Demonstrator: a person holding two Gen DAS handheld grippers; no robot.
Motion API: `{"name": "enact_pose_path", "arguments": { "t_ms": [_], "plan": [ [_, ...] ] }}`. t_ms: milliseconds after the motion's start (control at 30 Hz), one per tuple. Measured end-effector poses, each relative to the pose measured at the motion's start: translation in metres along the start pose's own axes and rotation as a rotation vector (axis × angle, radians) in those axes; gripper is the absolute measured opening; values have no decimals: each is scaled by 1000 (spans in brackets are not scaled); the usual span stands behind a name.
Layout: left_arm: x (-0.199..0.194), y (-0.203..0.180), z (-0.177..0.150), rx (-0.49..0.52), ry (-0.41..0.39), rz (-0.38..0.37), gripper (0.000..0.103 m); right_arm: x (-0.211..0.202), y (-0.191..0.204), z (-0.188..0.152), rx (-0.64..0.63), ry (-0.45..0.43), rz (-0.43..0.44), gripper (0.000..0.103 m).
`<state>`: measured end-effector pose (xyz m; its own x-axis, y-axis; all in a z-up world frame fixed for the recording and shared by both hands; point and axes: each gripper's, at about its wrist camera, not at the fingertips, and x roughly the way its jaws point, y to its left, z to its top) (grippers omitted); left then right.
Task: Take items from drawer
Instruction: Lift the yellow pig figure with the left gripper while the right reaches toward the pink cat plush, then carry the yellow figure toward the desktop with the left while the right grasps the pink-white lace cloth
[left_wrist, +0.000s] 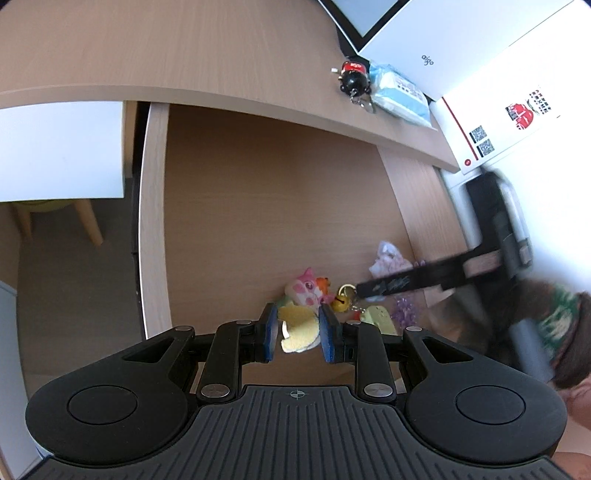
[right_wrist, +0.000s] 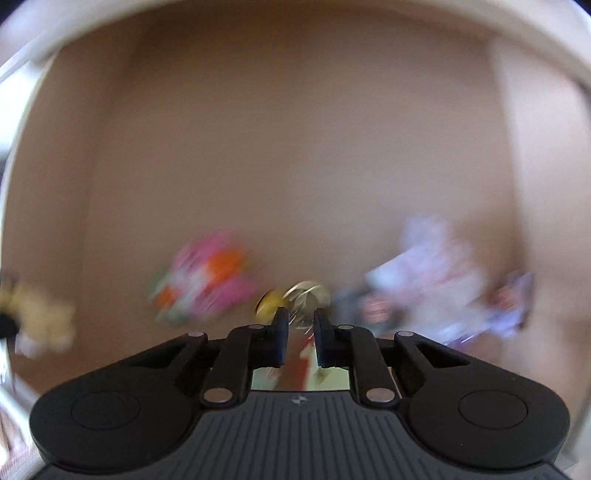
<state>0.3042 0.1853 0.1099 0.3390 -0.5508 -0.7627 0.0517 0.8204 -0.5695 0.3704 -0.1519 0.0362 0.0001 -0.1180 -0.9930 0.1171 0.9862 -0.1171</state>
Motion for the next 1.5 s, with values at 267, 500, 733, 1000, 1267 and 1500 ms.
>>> {"name": "enact_pose_path", "arguments": {
  "t_ms": [267, 500, 733, 1000, 1267, 1500],
  "plan": [
    [13, -12, 8, 13, 11, -17, 27, -14, -20, -21, 23, 48, 103, 101],
    [14, -17, 8, 18, 20, 2, 27, 25, -9, -17, 6, 138, 92, 71],
    [17, -17, 8, -6, 35, 16, 27, -1, -24, 18, 76, -53, 121, 19],
    [19, -23, 8, 13, 40, 9, 27, -50, -73, 29, 71, -218, 81, 51],
    [22, -28, 9, 26, 48, -15, 27, -49, -89, 6, -81, -197, -152, 59],
    [20, -20, 7, 12, 47, -39, 27, -8, -99, 0, 49, 40, -65, 57]
  ]
}}
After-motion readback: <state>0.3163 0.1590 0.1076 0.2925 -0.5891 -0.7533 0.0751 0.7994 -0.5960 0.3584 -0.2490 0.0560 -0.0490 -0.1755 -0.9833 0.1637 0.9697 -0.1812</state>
